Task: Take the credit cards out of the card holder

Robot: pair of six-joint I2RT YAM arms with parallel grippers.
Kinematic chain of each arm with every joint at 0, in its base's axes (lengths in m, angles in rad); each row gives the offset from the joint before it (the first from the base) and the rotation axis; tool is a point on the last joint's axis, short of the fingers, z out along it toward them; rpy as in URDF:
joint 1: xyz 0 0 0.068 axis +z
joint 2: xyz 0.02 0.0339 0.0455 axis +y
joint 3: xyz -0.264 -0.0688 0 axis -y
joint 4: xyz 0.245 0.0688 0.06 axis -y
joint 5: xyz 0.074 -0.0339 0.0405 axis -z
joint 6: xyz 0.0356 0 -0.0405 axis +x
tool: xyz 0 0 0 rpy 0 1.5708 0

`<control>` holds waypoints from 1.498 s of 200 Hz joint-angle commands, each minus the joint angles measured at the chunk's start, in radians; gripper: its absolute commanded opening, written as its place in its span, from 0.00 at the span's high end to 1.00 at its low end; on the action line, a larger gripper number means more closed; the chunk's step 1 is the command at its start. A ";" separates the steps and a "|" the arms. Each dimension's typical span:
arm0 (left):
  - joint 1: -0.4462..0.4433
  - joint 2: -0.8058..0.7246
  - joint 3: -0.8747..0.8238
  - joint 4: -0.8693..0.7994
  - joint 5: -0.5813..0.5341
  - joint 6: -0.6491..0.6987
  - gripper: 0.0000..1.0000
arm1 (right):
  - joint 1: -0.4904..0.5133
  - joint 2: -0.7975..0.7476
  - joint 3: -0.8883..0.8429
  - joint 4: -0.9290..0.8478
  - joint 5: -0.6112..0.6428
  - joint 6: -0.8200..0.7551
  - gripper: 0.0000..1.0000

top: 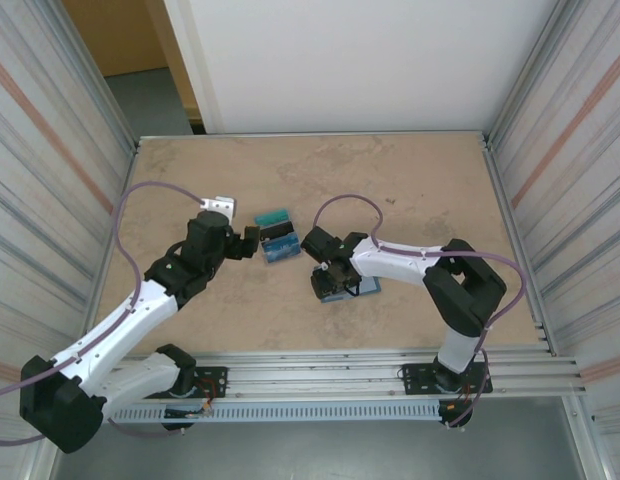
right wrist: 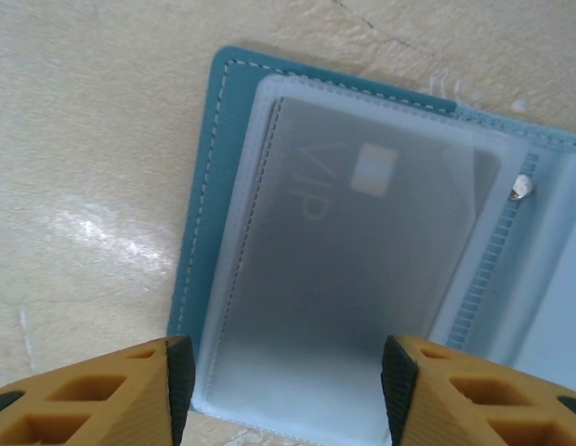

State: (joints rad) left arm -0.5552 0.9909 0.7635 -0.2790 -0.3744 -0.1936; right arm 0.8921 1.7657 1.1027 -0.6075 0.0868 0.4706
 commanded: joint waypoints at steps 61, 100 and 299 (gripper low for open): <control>0.018 -0.017 -0.006 -0.007 0.034 -0.031 0.01 | -0.006 0.028 0.003 -0.011 -0.005 0.016 0.53; 0.018 -0.022 0.018 -0.024 0.067 -0.029 0.01 | -0.037 -0.027 -0.032 0.037 -0.069 0.019 0.62; 0.015 -0.073 0.077 -0.029 0.178 -0.017 0.01 | -0.222 -0.251 -0.148 -0.007 -0.017 0.049 0.65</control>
State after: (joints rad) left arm -0.5430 0.9321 0.8062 -0.3096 -0.2214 -0.2081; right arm 0.7013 1.5608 0.9867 -0.5819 0.0563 0.4904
